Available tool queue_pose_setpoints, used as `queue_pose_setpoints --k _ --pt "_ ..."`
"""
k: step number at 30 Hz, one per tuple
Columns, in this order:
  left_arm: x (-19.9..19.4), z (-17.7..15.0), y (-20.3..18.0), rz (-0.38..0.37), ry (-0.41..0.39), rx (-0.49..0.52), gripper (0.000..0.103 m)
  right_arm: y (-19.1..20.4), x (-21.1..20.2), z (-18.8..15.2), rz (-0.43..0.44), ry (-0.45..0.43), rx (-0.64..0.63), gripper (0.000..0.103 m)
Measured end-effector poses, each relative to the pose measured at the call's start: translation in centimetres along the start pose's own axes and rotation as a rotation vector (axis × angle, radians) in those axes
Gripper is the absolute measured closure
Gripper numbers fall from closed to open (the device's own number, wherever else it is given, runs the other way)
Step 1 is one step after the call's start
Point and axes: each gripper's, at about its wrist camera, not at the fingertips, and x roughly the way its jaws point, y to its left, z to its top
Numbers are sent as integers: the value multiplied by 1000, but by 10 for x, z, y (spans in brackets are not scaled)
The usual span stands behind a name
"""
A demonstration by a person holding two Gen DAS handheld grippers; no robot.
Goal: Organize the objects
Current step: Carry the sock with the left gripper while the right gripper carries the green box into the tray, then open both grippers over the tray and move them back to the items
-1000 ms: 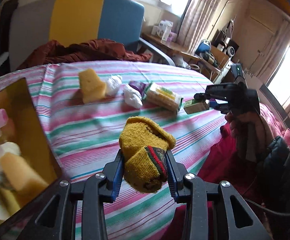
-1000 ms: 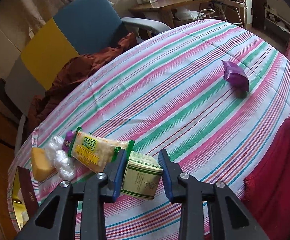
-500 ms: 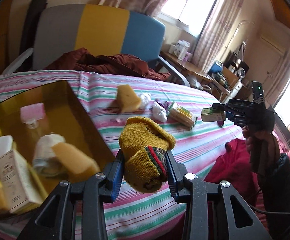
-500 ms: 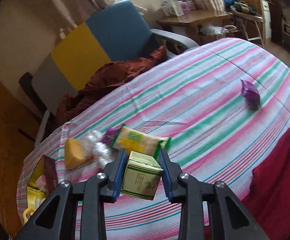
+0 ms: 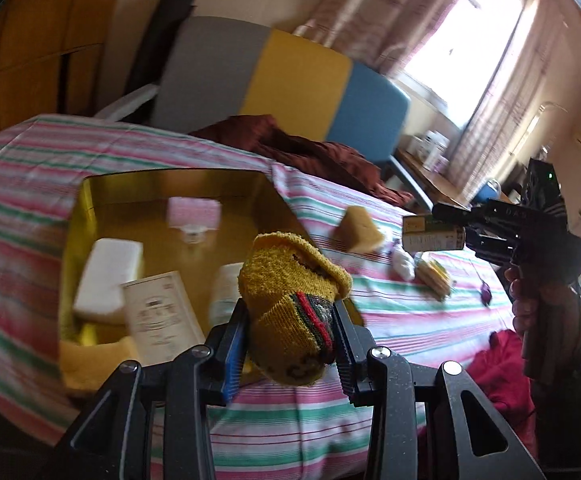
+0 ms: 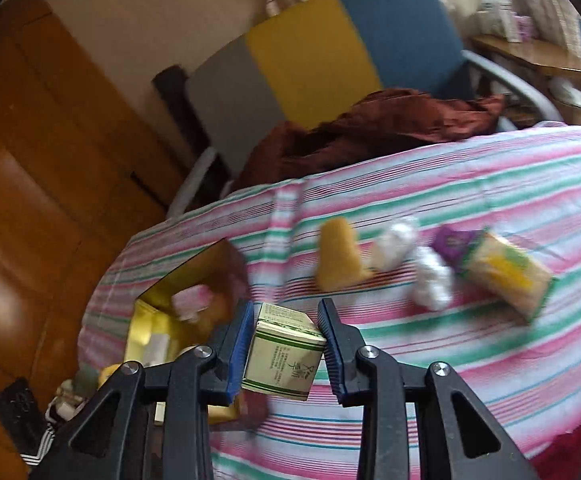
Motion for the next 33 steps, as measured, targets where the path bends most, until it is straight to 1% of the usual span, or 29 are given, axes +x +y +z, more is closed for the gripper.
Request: queue_pose_setpoints --k 4,6,9,11,12,14,15,16,18,20,22,23,24,25,27,29,33 --pt "-1 0 19 43 -12 -32 64 41 39 4 61 57 -47 70" --pt "1 4 26 51 -17 -41 64 59 58 6 88 83 -63 70" --pt "7 7 28 48 -7 -39 64 82 81 6 93 89 -83 69" --pt "11 5 24 46 6 -17 64 89 92 6 92 91 -91 68" --pt "14 2 21 52 18 0 64 92 98 5 83 93 -90 61" --pt "24 -5 20 59 56 6 62 91 105 3 62 102 -83 51" --pt "30 -8 21 56 84 -2 62 90 107 2 59 106 -82 51" --pt "37 -11 20 52 111 -6 60 89 109 -1 54 113 -84 51" --pt "44 -16 18 41 131 -2 54 86 112 -7 33 135 -91 51" --pt "50 -18 14 30 139 4 43 81 112 -12 24 151 -89 50" --pt "52 -17 13 16 137 -6 34 75 112 -20 6 170 -82 46" --pt "51 -16 13 16 128 -10 30 72 111 -23 -2 179 -77 41" --pt "47 -15 11 25 112 -5 28 69 110 -27 -6 186 -72 37" --pt "44 -14 11 31 100 0 24 67 109 -30 -11 188 -70 36" --pt "37 -12 11 35 79 -1 21 64 107 -36 -35 186 -80 27" --pt "30 -8 15 38 57 -11 17 65 104 -41 -60 180 -101 23" --pt "18 -6 22 66 26 -41 17 68 101 -50 -96 172 -141 22"
